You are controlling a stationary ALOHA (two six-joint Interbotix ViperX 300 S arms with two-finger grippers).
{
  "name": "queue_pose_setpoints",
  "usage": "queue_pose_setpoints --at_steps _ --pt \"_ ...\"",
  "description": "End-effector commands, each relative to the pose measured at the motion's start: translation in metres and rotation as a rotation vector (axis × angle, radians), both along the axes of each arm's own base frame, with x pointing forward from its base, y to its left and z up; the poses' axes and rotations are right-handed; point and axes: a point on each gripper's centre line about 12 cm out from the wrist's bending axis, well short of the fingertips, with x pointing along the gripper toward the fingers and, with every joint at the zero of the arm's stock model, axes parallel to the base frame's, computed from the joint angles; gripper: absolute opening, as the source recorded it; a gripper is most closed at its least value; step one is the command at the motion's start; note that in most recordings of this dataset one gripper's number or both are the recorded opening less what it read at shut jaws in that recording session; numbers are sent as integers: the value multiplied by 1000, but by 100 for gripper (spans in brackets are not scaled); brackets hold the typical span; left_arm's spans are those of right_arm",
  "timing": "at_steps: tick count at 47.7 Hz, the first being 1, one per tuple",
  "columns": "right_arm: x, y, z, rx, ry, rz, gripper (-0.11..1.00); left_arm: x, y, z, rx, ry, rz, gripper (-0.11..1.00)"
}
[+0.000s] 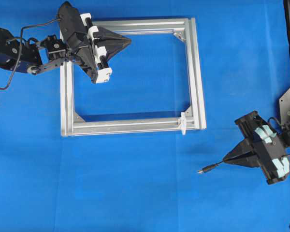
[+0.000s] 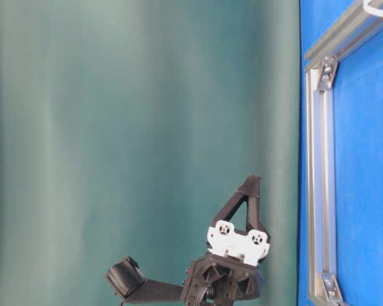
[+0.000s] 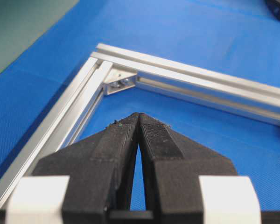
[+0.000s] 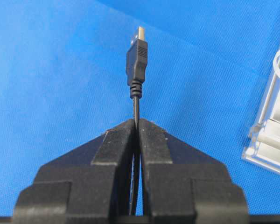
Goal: Insert the wire through the string loop located on the right side.
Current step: 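Lift the cable and swing the right gripper rightward, plug pointing left, then move the right gripper left, aiming the plug at the white zip-tie loop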
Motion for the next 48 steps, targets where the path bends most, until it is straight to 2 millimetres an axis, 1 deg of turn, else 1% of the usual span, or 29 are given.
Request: queue_pose_setpoints --at_steps 1,9,14,23,41,48 --pt "3 2 5 12 -20 1 -3 4 0 17 17 -53 -5 -2" --pt "3 1 4 12 -20 -4 -3 4 0 17 17 -53 -5 -2" --pt "5 -4 4 8 -22 -25 -3 4 0 17 17 -54 -5 -2" --pt "11 -23 4 -3 -21 -105 -3 4 -1 17 17 -53 -6 -2" --pt "15 -65 -2 -23 -8 -275 -3 6 -5 18 17 -56 -18 -2" --pt "16 -76 -2 -24 -8 -323 -3 7 -6 19 18 -59 -22 -2"
